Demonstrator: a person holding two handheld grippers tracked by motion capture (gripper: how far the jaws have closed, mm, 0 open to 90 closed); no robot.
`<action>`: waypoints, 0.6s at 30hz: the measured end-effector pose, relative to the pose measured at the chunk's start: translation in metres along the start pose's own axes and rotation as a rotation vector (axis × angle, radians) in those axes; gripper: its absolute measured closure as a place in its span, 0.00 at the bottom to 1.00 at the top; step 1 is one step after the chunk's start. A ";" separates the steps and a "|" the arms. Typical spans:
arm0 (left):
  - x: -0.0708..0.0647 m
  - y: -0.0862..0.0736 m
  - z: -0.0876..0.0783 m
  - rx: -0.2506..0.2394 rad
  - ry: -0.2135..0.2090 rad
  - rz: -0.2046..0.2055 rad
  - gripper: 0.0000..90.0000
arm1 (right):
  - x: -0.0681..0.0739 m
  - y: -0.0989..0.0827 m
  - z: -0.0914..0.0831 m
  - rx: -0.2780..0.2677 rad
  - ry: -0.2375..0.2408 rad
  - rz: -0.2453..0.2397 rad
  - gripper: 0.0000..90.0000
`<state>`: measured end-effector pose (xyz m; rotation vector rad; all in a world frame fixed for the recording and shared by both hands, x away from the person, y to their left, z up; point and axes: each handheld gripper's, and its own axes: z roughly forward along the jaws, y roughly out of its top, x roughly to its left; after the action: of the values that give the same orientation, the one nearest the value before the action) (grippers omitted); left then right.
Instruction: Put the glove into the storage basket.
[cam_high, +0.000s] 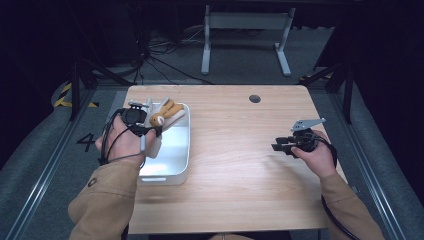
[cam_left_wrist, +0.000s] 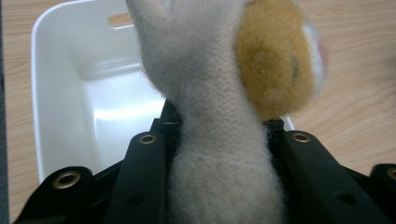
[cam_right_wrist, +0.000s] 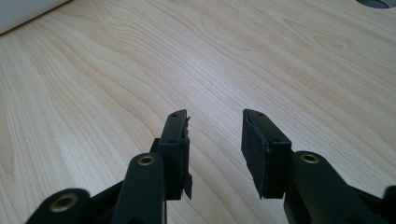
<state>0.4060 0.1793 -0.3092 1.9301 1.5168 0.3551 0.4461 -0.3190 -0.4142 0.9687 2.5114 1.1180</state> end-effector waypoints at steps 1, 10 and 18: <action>0.002 0.000 0.001 0.000 0.011 -0.016 0.73 | 0.000 0.000 0.000 0.000 0.000 0.001 0.69; 0.005 0.000 0.015 0.017 0.043 -0.083 0.73 | -0.001 -0.002 0.000 0.000 0.000 0.006 0.69; 0.012 -0.003 0.025 0.010 0.039 -0.164 0.73 | -0.002 -0.003 -0.001 0.000 -0.003 0.010 0.69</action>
<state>0.4216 0.1827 -0.3320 1.8008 1.6923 0.3145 0.4461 -0.3221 -0.4156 0.9828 2.5066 1.1186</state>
